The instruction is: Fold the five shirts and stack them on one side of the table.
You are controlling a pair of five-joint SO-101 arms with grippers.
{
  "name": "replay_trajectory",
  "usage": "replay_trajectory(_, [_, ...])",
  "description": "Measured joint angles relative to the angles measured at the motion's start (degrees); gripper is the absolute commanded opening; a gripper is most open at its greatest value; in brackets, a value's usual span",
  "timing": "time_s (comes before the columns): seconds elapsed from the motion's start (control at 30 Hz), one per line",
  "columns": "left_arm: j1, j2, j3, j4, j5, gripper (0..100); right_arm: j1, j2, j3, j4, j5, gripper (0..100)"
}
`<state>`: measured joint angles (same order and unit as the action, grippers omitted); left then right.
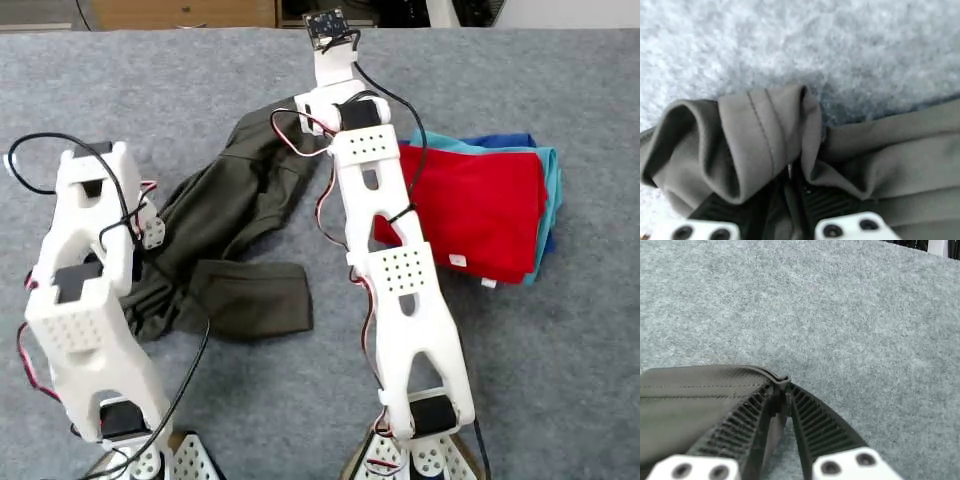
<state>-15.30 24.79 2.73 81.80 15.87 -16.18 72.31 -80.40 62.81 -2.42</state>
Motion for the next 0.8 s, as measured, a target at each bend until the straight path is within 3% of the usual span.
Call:
replay_trajectory(0.23, [-1.58, -9.93, 6.51, -6.42, 0.35, 2, 0.0, 0.0, 0.0, 0.0, 0.44, 0.2])
replay_trajectory(0.37, [-0.09, -15.12, 1.05, -2.81, 1.41, 3, 0.0, 0.0, 0.0, -0.18, 0.44, 0.2])
replay_trajectory(0.47, [3.16, -16.44, -6.59, 1.32, 1.14, 12, 0.0, 0.0, 0.0, -1.14, 0.44, 0.2])
replay_trajectory(0.6, [5.1, -15.3, -12.92, 3.25, -0.09, 18, 0.0, 0.0, 0.0, -1.41, 0.62, 0.2])
replay_trajectory(0.8, [0.53, -2.9, -21.36, 4.4, -2.55, 18, 0.0, 0.0, 0.0, -1.41, 0.62, 0.2])
